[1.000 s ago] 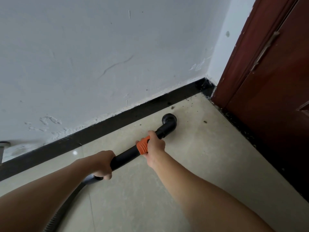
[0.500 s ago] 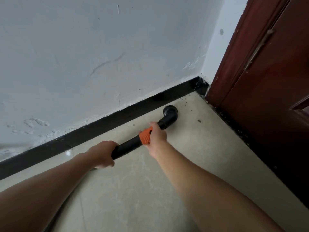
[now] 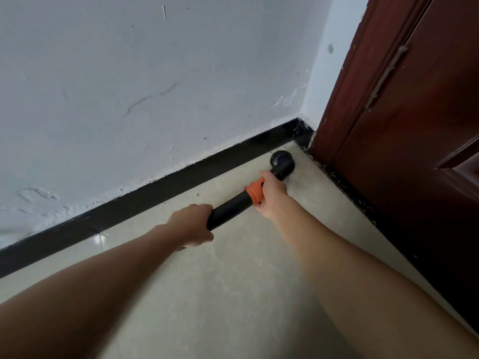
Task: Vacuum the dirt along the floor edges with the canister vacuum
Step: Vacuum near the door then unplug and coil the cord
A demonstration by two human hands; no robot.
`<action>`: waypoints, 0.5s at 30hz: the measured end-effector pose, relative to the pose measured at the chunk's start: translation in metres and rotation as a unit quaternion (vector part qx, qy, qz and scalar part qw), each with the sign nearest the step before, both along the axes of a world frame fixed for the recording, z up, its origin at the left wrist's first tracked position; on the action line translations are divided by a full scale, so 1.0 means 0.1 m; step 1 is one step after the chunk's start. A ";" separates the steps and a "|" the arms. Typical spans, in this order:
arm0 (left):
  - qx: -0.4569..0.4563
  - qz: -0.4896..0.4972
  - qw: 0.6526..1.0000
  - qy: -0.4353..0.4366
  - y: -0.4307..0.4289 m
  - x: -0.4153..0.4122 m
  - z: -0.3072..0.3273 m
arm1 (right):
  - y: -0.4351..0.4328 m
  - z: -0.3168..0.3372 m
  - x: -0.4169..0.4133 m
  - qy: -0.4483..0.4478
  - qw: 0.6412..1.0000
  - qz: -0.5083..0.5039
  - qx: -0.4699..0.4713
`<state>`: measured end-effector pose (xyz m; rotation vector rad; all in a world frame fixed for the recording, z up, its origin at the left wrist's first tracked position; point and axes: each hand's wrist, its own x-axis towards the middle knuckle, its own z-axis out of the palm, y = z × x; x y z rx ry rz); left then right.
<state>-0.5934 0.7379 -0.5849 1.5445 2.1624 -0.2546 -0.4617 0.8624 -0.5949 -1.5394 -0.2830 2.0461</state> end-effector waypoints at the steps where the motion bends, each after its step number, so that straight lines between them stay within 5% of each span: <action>1: 0.002 -0.001 1.000 -0.007 0.01 0.03 0.01 | 0.03 0.02 -0.01 -0.006 1.000 -0.003 0.003; 6: 0.012 -0.008 1.000 -0.009 0.10 0.15 0.00 | 0.13 -0.09 0.17 -0.102 0.993 -0.062 0.012; 15: 0.043 -0.007 0.999 -0.005 0.34 0.21 -0.10 | 0.48 -0.12 0.24 -0.022 0.998 -0.037 0.035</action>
